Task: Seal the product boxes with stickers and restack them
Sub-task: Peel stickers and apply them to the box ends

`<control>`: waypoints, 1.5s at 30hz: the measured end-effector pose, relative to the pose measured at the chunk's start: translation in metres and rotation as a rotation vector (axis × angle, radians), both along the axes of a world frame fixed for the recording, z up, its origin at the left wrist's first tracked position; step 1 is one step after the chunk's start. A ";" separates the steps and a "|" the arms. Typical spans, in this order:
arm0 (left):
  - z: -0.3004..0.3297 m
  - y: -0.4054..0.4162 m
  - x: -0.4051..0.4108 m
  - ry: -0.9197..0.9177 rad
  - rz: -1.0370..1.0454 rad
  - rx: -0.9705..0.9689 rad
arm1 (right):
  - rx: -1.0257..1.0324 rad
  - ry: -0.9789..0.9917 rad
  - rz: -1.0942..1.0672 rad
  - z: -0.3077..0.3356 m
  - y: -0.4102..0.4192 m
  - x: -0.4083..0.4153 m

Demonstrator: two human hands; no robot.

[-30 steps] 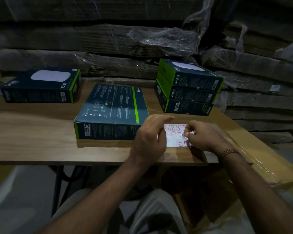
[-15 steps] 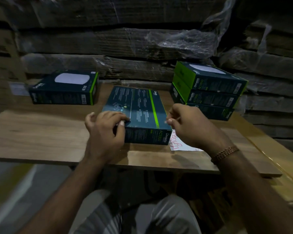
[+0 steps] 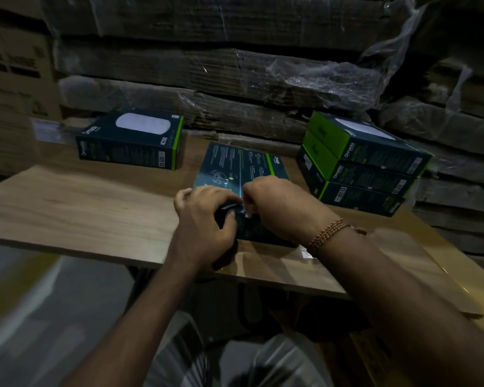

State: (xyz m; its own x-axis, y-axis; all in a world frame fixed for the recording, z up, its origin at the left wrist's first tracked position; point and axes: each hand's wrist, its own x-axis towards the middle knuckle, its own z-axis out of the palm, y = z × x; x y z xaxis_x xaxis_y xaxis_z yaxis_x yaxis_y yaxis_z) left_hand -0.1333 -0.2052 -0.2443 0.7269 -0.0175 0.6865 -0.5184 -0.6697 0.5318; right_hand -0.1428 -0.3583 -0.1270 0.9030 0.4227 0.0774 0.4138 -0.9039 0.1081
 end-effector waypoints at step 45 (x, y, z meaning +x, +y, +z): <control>-0.008 -0.001 0.008 0.034 0.001 -0.072 | -0.266 -0.077 0.031 0.002 0.020 0.014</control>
